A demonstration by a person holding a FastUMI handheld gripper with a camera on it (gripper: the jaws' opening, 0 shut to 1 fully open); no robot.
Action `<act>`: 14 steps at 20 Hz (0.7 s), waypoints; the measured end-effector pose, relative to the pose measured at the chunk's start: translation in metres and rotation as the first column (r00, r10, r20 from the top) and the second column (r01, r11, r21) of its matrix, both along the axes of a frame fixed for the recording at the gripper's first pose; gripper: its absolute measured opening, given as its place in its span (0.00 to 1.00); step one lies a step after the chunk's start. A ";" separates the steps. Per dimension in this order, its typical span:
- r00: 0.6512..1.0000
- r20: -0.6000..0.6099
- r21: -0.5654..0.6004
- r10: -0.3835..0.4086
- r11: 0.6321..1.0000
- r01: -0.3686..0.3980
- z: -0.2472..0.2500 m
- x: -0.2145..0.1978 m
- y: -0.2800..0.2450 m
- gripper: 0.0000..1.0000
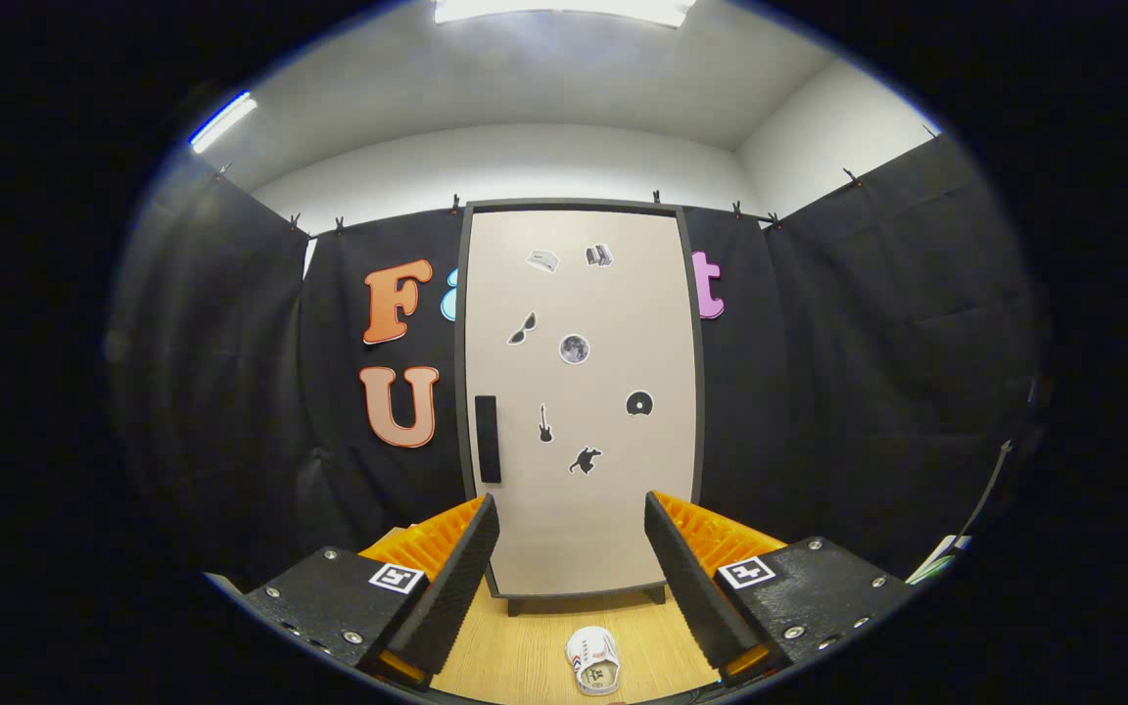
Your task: Open the shoe cabinet door, grab the shoes and put them into the shoe cabinet, then close the shoe cabinet door.
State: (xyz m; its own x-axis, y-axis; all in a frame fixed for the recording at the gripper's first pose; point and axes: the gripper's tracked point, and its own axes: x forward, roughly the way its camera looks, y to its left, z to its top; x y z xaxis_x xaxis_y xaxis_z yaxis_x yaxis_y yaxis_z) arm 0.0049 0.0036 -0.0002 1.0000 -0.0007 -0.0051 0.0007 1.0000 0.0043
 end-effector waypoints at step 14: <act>0.998 -0.037 0.046 0.050 0.998 -0.048 -0.021 0.025 0.027 0.94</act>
